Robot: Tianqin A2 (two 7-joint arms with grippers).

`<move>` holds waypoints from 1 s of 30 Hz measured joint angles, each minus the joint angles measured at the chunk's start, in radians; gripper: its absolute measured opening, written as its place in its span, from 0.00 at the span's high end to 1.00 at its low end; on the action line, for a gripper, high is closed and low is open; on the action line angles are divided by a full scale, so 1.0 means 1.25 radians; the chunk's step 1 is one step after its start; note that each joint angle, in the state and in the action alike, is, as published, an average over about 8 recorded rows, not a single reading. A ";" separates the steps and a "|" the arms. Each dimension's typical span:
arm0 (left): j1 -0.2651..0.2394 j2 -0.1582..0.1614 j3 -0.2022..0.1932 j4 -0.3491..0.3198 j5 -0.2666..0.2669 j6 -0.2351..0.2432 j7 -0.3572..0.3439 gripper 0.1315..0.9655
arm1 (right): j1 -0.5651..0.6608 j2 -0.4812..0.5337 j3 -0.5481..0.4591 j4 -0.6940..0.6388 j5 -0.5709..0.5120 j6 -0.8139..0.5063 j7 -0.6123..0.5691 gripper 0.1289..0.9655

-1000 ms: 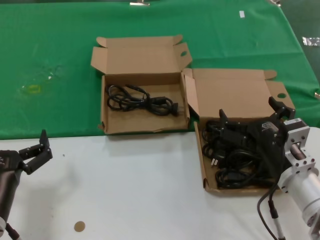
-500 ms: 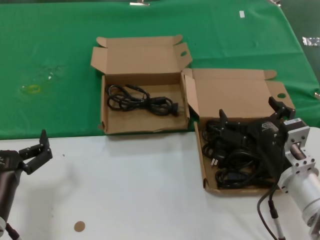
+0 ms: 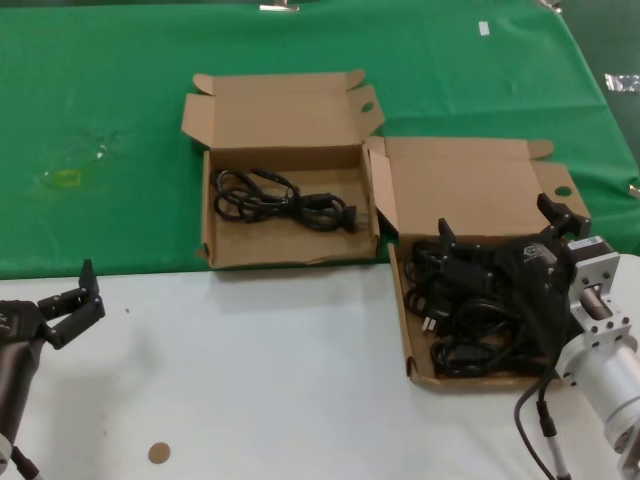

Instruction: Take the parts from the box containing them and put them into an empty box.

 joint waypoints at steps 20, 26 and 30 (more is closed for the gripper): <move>0.000 0.000 0.000 0.000 0.000 0.000 0.000 0.00 | 0.000 0.000 0.000 0.000 0.000 0.000 0.000 0.00; 0.000 0.000 0.000 0.000 0.000 0.000 0.000 0.00 | 0.000 0.000 0.000 0.000 0.000 0.000 0.000 0.00; 0.000 0.000 0.000 0.000 0.000 0.000 0.000 0.00 | 0.000 0.000 0.000 0.000 0.000 0.000 0.000 0.00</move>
